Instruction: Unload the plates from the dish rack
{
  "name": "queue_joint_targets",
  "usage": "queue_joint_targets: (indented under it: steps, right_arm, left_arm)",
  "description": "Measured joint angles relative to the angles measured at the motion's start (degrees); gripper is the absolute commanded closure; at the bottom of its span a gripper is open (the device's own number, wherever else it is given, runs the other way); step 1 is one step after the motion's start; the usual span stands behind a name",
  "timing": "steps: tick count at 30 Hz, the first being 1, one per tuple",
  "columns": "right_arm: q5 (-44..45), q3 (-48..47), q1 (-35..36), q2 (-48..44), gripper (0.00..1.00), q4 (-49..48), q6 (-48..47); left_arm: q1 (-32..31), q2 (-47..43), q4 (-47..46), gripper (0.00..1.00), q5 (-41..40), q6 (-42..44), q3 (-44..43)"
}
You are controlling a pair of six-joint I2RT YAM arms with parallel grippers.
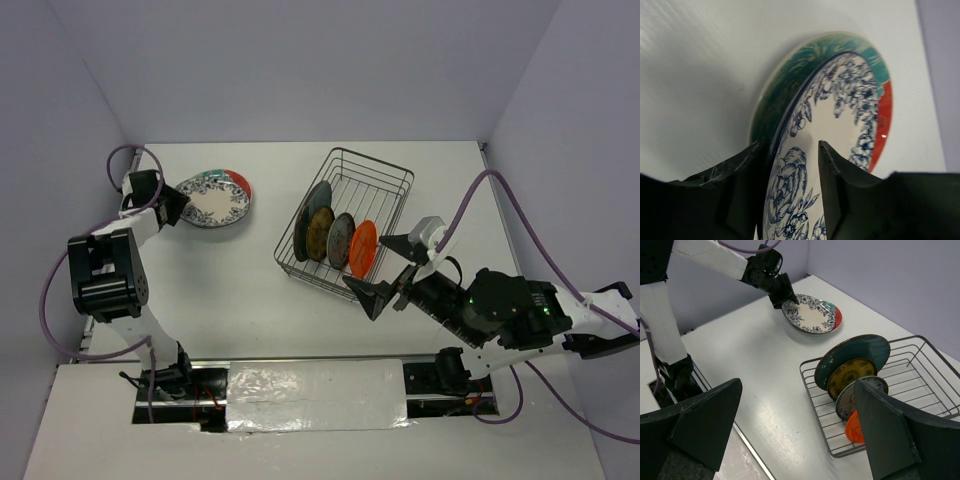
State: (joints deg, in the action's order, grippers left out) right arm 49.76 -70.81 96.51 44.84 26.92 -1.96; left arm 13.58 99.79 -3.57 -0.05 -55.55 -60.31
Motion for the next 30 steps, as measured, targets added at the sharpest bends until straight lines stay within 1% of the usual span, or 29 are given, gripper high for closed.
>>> queue_joint_targets:
  steps: [1,2,4,5,7,8,9,10,16,20,25,30]
  right_arm:
    - [0.1,0.0,0.0,-0.2,0.0,0.0,0.2]
    - [0.2,0.0,0.0,-0.4,0.0,0.1,0.7]
    - [0.4,0.0,0.0,-0.5,0.0,0.3,1.4]
    - [0.7,-0.1,0.0,-0.6,0.0,0.4,1.8]
    - [0.8,-0.2,0.0,-0.3,0.0,0.8,2.4]
    - [0.9,-0.3,0.0,0.2,0.0,1.4,2.7]
    - [1.0,-0.6,0.0,0.8,0.0,1.9,3.0]
    - [1.1,-1.0,0.0,1.7,0.0,2.3,3.4]
    - [1.9,-2.4,-0.7,6.1,0.0,5.2,6.8]
    - [0.2,-2.6,-3.5,8.1,0.0,8.1,9.9]
    - [-6.2,-4.4,-14.2,12.4,0.0,11.6,15.9]
    - [-10.5,-4.4,-20.8,18.2,0.0,11.9,22.2]
  left_arm:
    - [0.0,1.3,1.3,0.38,-0.1,0.1,-1.3]
    - [-0.1,2.6,3.3,0.32,-0.4,0.2,-2.9]
    - [-0.4,4.9,6.2,0.28,-1.2,0.3,-5.8]
    - [-0.5,5.6,7.7,0.24,-1.3,0.5,-7.8]
    - [-1.0,7.1,10.8,0.19,-2.1,1.4,-11.3]
    - [-1.4,8.1,12.8,0.09,-2.5,1.7,-13.3]
    - [-1.7,9.0,14.5,0.07,-2.8,2.0,-15.0]
    - [-2.0,9.9,16.4,0.0,-3.2,2.3,-16.9]
    - [-3.4,13.0,27.5,0.0,-5.9,3.0,-24.7]
    - [-3.5,14.1,33.4,0.01,-8.2,3.0,-27.7]
    - [-3.7,14.3,40.5,0.0,-11.8,3.1,-34.1]
    - [-3.8,14.7,49.1,0.0,-16.2,3.1,-44.2]
